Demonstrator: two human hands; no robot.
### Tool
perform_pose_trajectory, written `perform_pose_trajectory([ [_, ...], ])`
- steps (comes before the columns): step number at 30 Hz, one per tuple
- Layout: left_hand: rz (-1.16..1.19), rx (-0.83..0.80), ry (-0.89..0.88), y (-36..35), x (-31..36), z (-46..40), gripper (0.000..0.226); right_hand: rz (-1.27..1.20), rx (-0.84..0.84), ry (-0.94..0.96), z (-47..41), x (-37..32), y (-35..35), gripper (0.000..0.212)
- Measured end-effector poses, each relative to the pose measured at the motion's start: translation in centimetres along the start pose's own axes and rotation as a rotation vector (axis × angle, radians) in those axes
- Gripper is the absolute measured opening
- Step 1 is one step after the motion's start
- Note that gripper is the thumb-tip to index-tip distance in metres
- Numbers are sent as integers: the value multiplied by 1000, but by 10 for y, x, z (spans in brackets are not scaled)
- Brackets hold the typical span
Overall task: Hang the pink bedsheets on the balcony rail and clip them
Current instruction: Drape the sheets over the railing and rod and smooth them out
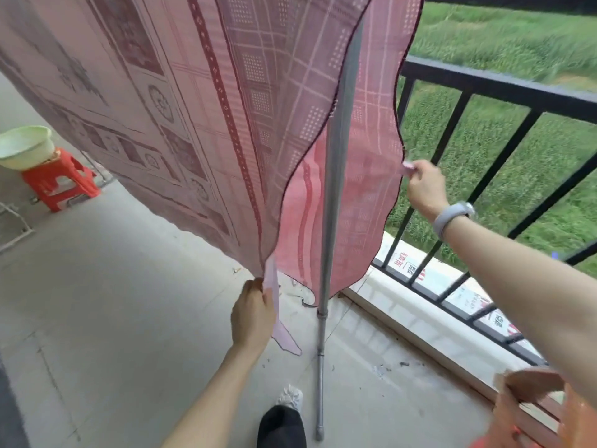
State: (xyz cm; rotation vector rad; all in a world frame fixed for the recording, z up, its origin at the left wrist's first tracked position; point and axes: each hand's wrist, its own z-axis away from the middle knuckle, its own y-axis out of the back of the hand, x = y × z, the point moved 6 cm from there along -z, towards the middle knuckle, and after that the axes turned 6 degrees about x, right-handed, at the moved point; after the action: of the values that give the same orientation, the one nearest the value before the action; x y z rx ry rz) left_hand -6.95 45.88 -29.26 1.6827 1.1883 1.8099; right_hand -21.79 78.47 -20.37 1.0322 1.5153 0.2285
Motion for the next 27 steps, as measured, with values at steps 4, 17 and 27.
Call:
perform_pose_trajectory([
  [4, 45, -148, -154, -30, 31, 12, 21, 86, -253, 83, 41, 23, -41, 18],
  [17, 71, -220, -317, -74, 85, 18, 22, -22, -358, 325, 142, -2, -43, 17],
  [27, -10, -464, -645, -129, 109, 97, 40, -25, -124, -146, 227, 127, 20, 31],
])
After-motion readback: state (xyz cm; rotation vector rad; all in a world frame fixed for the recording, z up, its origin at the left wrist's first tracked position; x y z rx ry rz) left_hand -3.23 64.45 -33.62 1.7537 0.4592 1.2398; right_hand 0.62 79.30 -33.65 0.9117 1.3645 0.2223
